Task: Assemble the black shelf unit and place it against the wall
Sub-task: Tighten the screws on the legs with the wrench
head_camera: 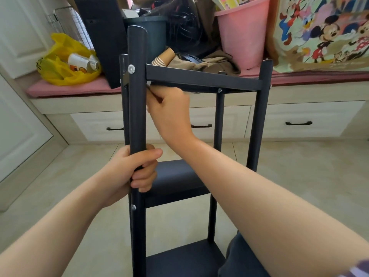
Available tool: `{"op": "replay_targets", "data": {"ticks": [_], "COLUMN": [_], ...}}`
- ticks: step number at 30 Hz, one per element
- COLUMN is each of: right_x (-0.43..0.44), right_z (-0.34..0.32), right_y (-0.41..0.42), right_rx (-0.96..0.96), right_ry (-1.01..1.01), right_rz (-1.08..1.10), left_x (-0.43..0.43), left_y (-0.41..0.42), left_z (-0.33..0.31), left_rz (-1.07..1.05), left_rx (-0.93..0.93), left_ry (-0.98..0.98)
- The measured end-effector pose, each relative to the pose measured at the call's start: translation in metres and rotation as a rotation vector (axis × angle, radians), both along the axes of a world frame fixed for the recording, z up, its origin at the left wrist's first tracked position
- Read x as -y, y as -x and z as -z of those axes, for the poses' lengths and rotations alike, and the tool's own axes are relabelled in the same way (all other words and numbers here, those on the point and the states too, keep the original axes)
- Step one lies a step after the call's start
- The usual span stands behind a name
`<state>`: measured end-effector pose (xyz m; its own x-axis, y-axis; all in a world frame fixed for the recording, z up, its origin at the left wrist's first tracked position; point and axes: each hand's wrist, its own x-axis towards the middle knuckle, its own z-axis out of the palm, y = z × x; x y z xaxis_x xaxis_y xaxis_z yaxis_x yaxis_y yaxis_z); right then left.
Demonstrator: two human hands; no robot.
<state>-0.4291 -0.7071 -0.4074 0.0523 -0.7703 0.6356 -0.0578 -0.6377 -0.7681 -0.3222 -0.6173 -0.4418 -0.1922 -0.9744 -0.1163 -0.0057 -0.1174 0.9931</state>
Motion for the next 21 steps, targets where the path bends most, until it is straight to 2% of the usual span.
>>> {"op": "replay_targets", "data": {"ticks": [7,21], "right_x": [0.001,-0.009], "right_z": [0.004,-0.006], "right_y": [0.006,0.023], "right_rx": [-0.092,-0.143], "right_ry": [-0.099,-0.127], "right_rz": [-0.057,-0.088], "left_x": [0.005,0.006], "left_y": [-0.005,-0.013], "left_z": [0.002,0.003], "left_rz": [-0.013,0.058], "left_rx": [-0.007,-0.024], "left_ry": [-0.016,-0.02]}}
